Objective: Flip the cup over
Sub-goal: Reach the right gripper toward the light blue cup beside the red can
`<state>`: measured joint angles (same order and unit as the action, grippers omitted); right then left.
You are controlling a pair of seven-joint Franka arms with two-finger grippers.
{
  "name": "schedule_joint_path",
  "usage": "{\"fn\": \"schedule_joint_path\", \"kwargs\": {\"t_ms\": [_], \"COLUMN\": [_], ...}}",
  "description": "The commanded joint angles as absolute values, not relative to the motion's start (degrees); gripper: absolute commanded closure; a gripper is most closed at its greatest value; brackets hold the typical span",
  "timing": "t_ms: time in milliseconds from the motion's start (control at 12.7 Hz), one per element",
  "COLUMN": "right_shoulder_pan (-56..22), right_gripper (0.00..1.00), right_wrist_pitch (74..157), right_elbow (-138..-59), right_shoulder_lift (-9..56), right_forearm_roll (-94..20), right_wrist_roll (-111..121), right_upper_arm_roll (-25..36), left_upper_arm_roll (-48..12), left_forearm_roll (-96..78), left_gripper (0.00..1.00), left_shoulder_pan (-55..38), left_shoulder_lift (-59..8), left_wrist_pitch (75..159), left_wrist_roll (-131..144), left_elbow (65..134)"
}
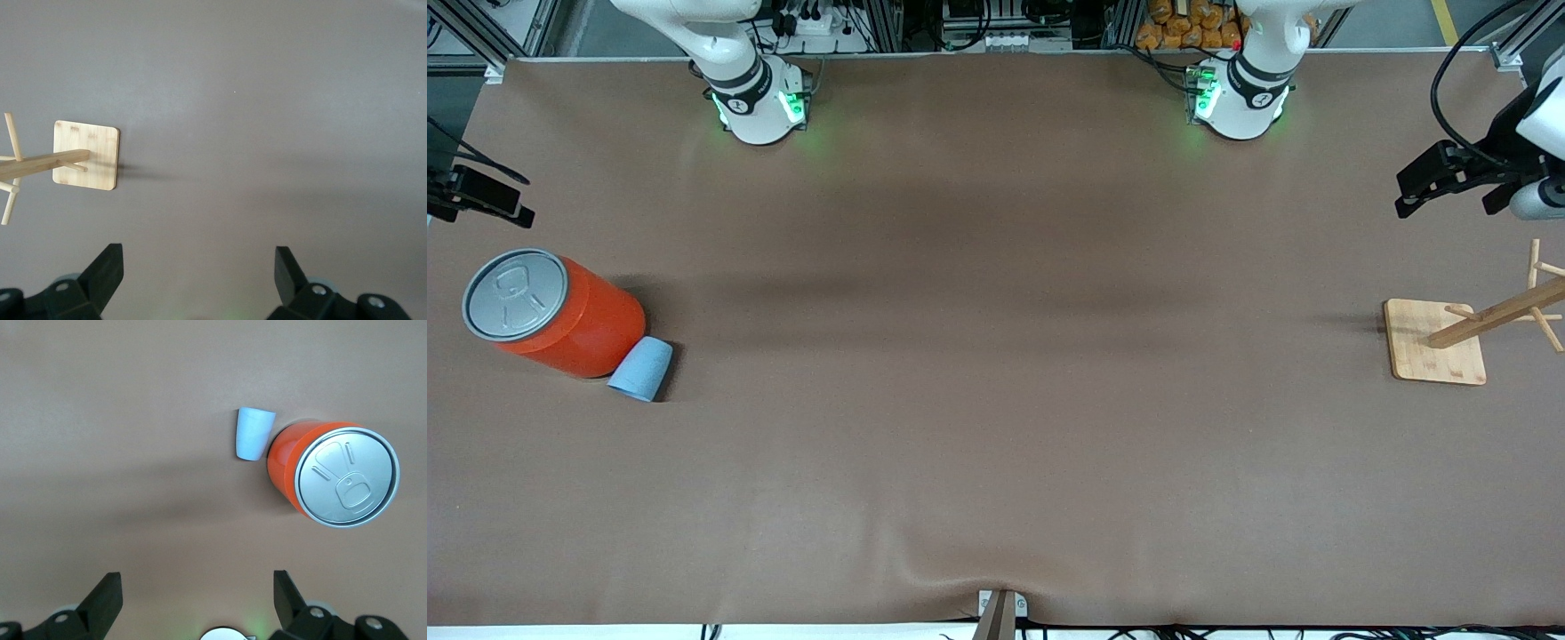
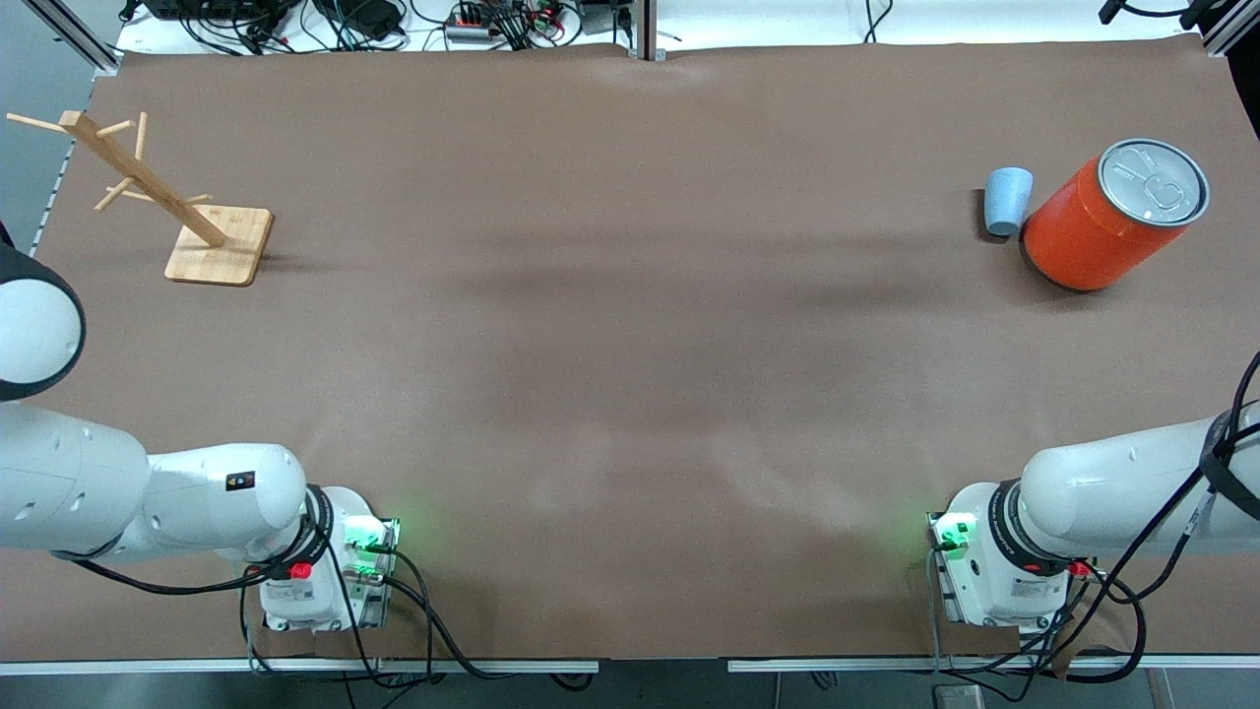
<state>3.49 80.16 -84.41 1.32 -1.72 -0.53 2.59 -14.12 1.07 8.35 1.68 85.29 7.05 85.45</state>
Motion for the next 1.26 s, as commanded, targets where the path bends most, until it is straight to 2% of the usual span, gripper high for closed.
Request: {"fn": "schedule_joint_path", "kwargs": {"t_ms": [0,474,947,1184], "right_shoulder_pan": [3.2,2.1,2.2,2.5], "right_gripper": [0.0,0.0,0.0,0.0], "right_wrist_pitch": [80.0,80.2,82.3,86.6], "right_elbow": [-83.8,-83.9,-84.5,-84.7], "right_shoulder_lift": [1.2,1.8,11.8,16.9], "right_forearm_roll": [-0.4,1.0,1.8,1.8], "right_wrist_roll": [-0.6,0.4,0.4,1.5], "right_upper_arm_roll": [2.1,2.1,2.2,2.3], "left_upper_arm_roll": [-14.5,-14.3,-14.0,-13.9], "left_forearm_roll": [1.7,1.5,0.9,0.9], "left_gripper": [0.0,0.0,0.0,0.0], "left_shoulder_pan": [8.6,9.2,9.2,9.2], "left_shoulder_lift": [2.1,2.0,2.1,2.1], "left_wrist_pitch": [84.6,84.6,84.5,84.6], "left_wrist_roll": [6.9,6.1,5.9,5.9], "left_elbow": [84.9,84.9,84.6,84.6]}}
